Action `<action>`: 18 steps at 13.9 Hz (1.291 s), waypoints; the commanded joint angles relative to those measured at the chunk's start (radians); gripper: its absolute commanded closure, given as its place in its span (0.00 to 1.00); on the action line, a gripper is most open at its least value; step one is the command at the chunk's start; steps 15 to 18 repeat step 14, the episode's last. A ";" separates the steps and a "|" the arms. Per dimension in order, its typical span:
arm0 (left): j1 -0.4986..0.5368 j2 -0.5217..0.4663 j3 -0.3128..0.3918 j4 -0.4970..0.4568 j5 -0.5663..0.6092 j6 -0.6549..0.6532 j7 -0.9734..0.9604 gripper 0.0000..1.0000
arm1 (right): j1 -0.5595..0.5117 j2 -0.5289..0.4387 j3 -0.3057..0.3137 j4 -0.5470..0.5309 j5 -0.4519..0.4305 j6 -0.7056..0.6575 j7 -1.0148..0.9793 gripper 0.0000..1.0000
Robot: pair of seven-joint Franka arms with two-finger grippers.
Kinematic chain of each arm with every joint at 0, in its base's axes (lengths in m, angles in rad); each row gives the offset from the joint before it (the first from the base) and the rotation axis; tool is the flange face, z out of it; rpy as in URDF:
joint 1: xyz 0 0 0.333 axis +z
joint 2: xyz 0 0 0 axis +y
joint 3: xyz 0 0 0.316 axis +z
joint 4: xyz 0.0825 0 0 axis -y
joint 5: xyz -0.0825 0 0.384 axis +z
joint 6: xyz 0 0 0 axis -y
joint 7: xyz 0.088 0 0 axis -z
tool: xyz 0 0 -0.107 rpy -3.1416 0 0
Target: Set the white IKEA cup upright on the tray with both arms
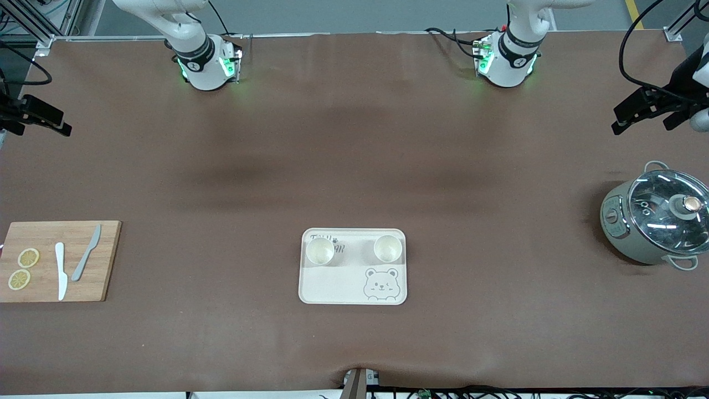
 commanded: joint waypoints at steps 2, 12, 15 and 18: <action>-0.007 0.013 0.001 0.041 -0.004 -0.011 0.006 0.00 | -0.002 -0.017 0.000 -0.014 -0.002 0.002 -0.001 0.00; -0.005 0.025 0.002 0.041 -0.007 -0.045 -0.002 0.00 | -0.002 -0.017 0.000 -0.016 -0.001 0.002 -0.001 0.00; -0.007 0.030 0.002 0.041 -0.007 -0.045 -0.004 0.00 | -0.002 -0.017 0.000 -0.014 -0.001 0.002 -0.001 0.00; -0.007 0.030 0.002 0.041 -0.007 -0.045 -0.004 0.00 | -0.002 -0.017 0.000 -0.014 -0.001 0.002 -0.001 0.00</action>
